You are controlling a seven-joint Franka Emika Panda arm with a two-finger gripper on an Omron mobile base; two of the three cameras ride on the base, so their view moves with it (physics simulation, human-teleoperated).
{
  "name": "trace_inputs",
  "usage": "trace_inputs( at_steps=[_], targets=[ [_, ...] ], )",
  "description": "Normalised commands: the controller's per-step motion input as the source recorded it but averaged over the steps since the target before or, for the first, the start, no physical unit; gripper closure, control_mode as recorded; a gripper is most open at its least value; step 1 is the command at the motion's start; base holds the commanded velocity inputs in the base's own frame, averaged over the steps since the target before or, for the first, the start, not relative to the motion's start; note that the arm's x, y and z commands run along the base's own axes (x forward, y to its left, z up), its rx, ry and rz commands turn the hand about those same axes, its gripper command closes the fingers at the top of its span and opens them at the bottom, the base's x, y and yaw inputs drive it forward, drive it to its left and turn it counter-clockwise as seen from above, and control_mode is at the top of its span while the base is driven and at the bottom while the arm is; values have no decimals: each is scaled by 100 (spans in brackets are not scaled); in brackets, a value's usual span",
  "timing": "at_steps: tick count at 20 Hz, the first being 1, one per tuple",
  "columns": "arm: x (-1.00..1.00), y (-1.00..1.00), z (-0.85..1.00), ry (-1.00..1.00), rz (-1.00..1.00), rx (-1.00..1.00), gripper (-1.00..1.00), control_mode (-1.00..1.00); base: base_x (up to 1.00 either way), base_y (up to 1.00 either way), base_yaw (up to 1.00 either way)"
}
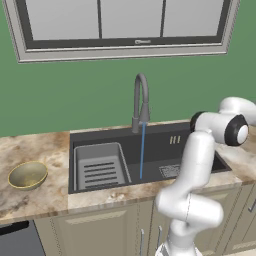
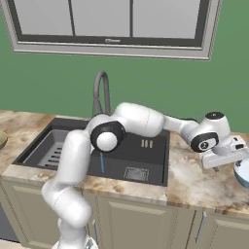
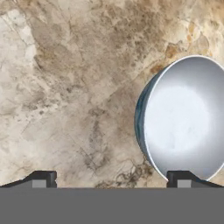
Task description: Rinse each bowl for a few seconds and place them down in the sink or on the counter.
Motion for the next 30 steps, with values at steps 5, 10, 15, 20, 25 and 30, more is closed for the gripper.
trace_inputs(
  at_steps=[5,10,15,20,25,30],
  targets=[
    [23,-29,-10,6,0,2,-100,-100,0,0,0],
    [22,-32,-15,7,0,5,-100,-100,0,0,0],
    [19,-21,-18,6,0,6,-100,-100,0,0,0],
    [22,-13,-20,3,0,5,-100,-100,0,0,0],
    [19,-4,-31,1,0,3,-100,-100,0,0,0],
    [15,-5,-37,1,0,1,100,-100,0,0,0]
  ],
)
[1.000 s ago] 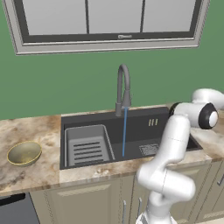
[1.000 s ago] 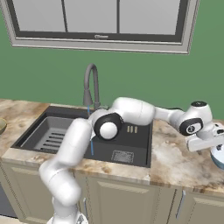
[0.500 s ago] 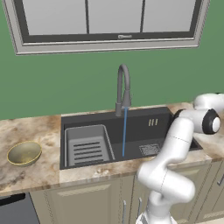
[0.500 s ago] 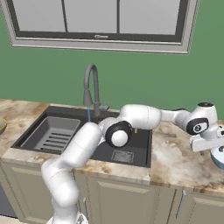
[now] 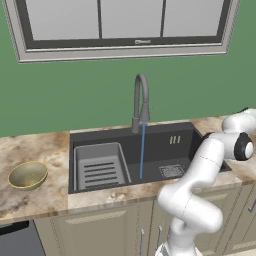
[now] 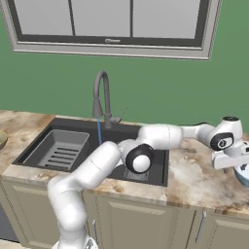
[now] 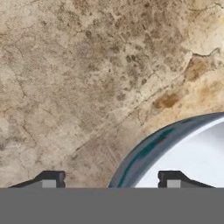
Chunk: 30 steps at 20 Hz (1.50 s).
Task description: Rinse each bowl for a few seconds and place them down in the sink or on the counter.
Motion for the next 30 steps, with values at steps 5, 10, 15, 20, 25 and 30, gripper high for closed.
trace_inputs(
  at_steps=[5,10,15,20,25,30],
  targets=[
    [10,-29,-11,-3,2,1,100,-100,0,0,0],
    [-8,-16,3,-11,2,8,100,-100,0,0,0],
    [-63,28,15,-16,0,13,100,-100,0,0,0],
    [-63,89,23,-23,0,2,100,-100,0,0,0],
    [-42,98,18,-33,0,-2,100,-100,0,0,0],
    [-29,99,3,-33,4,-5,100,-100,0,0,0]
  ],
)
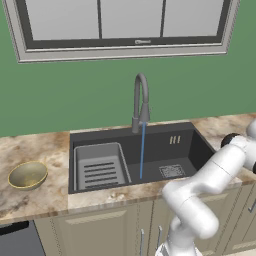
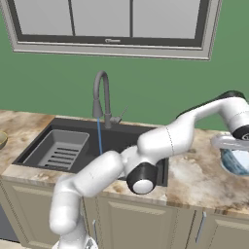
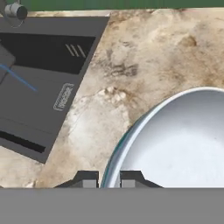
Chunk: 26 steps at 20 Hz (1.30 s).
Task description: Rinse each bowl for a few seconds and place them down in the sink or on the counter.
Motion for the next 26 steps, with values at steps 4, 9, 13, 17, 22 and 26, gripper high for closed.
trace_inputs(
  at_steps=[4,9,13,17,22,26],
  targets=[
    [-1,82,-11,-42,14,-13,100,-100,0,0,0],
    [0,71,-46,-47,19,-22,100,-100,0,0,0],
    [0,65,-46,-49,21,-23,100,-100,0,0,0],
    [5,51,-39,-50,21,-21,100,-100,0,0,0],
    [2,43,-6,-46,21,-20,100,-100,0,0,0],
    [-3,41,37,-31,22,-18,100,-100,0,0,0]
  ],
)
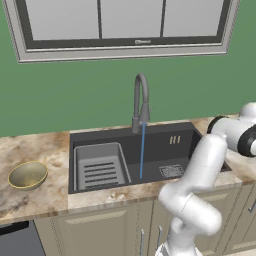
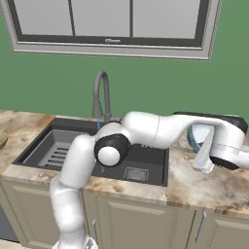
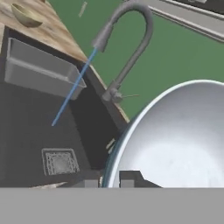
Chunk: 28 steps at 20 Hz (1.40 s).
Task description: Rinse each bowl for a few seconds and place them down in the sink or on the counter.
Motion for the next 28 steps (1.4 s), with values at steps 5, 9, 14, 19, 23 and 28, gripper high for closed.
trace_inputs(
  at_steps=[5,9,14,19,23,28],
  targets=[
    [-19,34,49,-4,19,-19,100,-100,0,0,0],
    [-18,36,41,12,16,-34,100,-100,0,0,0],
    [-2,43,17,13,17,-39,100,-100,0,0,0],
    [0,47,-11,-2,19,-42,100,-100,0,0,0],
    [0,52,-18,-15,21,-36,100,-100,0,0,0],
    [7,54,-15,-20,19,-27,100,-100,0,0,0]
  ],
)
